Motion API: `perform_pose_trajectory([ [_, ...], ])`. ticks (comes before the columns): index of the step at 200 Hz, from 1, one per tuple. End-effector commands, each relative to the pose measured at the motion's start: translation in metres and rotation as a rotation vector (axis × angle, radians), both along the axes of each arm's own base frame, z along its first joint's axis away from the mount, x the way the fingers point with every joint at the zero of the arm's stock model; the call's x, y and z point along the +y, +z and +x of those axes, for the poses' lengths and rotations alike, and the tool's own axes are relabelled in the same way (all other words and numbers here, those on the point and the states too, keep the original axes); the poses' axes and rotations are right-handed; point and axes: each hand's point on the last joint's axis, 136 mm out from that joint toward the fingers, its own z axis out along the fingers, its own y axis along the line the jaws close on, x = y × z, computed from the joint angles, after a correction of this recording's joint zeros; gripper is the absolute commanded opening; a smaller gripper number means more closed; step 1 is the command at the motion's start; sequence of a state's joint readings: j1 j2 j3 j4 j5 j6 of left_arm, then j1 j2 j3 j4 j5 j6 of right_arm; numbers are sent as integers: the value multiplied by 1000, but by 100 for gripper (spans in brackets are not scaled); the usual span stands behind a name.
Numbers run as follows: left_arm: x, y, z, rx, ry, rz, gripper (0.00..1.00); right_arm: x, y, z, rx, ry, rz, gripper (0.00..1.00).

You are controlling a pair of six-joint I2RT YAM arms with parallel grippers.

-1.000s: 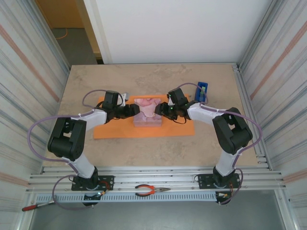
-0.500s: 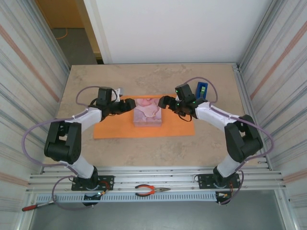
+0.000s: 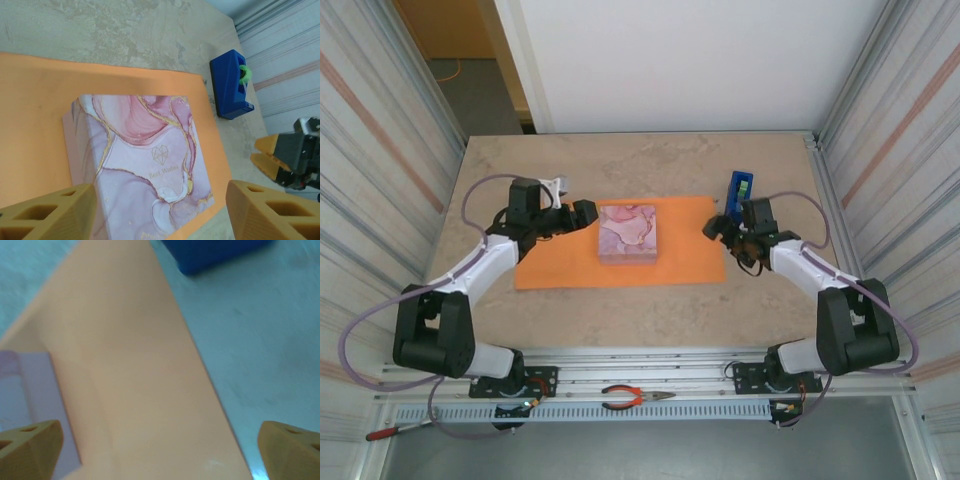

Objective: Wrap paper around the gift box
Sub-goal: First fold the wrapping paper around the gift box.

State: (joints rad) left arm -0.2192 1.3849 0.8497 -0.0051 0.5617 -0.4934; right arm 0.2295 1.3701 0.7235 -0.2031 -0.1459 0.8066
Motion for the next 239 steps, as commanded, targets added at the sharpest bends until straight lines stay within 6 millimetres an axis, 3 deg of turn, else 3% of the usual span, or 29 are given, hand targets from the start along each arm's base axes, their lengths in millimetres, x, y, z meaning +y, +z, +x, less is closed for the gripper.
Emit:
perform_pose_trajectory([
  [1,-4,-5,-17,16,-33,2,70,4,3,-14,22,27,53,90],
  [26,-4,-11,-21,29,-36,5,71,-6,-18,-31,110,42,-31,80],
  [57,-3,-16,-23,35,-36,12,71,-4,-33,-38,149,77,-63,66],
  [147,-3,-20,-23,42,-42,18,71,3,-57,-47,209,105,-139,66],
  [194,-2,-22,-23,47,-38,23,72,24,-69,-47,220,149,-86,66],
  [239,-2,-23,-23,48,-37,24,72,36,-60,-45,187,167,-51,64],
])
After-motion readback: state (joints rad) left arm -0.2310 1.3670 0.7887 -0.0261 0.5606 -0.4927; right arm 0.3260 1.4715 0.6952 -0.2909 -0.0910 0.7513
